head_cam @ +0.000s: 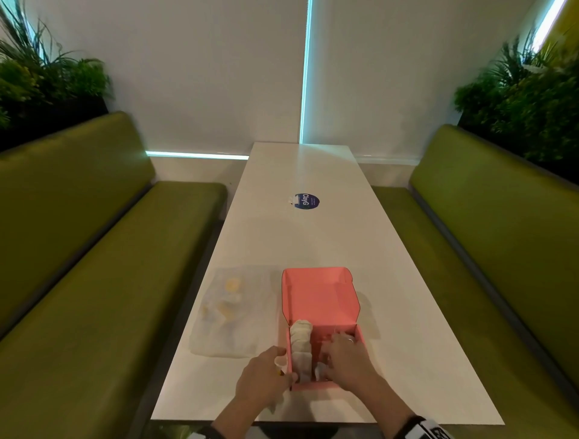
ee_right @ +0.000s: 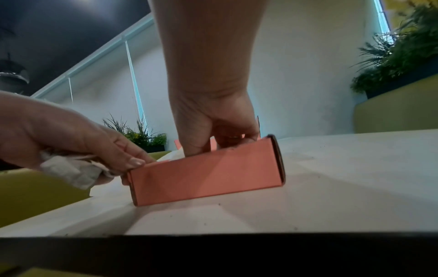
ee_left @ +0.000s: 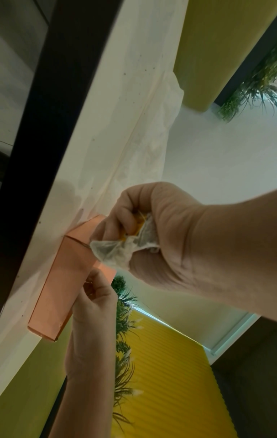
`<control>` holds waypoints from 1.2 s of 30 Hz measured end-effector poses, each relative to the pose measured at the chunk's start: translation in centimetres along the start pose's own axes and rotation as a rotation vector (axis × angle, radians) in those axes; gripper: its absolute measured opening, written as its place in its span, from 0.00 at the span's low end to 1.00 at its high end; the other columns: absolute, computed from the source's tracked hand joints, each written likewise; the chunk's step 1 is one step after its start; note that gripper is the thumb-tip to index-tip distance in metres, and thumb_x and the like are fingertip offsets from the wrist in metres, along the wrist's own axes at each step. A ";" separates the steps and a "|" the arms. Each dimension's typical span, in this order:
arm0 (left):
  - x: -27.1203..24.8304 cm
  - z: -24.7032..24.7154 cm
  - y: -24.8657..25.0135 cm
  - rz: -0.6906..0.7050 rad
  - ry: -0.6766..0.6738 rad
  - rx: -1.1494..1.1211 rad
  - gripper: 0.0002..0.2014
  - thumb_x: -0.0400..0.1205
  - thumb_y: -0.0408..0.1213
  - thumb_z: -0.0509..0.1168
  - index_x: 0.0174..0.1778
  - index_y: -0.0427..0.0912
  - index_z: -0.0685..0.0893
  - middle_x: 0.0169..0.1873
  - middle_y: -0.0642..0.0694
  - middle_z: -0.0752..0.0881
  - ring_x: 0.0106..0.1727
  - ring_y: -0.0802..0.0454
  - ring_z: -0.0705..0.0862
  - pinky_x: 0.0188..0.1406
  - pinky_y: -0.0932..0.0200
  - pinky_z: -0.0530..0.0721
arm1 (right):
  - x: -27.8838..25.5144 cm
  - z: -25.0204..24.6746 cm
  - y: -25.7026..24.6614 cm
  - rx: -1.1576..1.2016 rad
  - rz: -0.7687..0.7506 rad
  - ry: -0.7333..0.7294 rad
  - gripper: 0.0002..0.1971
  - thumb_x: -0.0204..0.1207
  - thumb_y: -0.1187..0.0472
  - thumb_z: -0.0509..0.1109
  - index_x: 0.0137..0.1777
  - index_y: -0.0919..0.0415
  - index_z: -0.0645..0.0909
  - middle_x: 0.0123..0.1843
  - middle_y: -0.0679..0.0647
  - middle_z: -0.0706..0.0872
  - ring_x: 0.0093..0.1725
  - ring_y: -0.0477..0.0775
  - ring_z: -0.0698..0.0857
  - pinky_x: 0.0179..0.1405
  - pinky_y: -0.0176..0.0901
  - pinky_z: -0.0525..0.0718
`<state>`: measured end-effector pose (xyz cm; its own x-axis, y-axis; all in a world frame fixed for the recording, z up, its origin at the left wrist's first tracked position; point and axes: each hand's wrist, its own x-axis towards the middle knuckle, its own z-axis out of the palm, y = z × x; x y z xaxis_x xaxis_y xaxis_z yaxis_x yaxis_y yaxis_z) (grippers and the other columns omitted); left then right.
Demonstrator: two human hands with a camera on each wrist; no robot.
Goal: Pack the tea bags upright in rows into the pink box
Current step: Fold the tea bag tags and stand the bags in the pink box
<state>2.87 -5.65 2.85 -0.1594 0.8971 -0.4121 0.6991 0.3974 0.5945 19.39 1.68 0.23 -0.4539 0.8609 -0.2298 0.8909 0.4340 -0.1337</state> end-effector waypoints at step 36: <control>1.2 -0.2 3.5 0.275 -0.043 -0.595 0.16 0.84 0.44 0.62 0.46 0.31 0.84 0.27 0.49 0.78 0.22 0.62 0.73 0.22 0.70 0.72 | -2.5 -6.8 1.1 1.327 0.105 0.019 0.09 0.71 0.69 0.75 0.49 0.62 0.80 0.38 0.48 0.84 0.35 0.46 0.79 0.31 0.33 0.75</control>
<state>4.98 -3.13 4.62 0.0064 0.9775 -0.2108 0.2032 0.2051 0.9574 21.65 1.81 7.19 -0.3743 0.8824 -0.2851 0.2267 -0.2110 -0.9508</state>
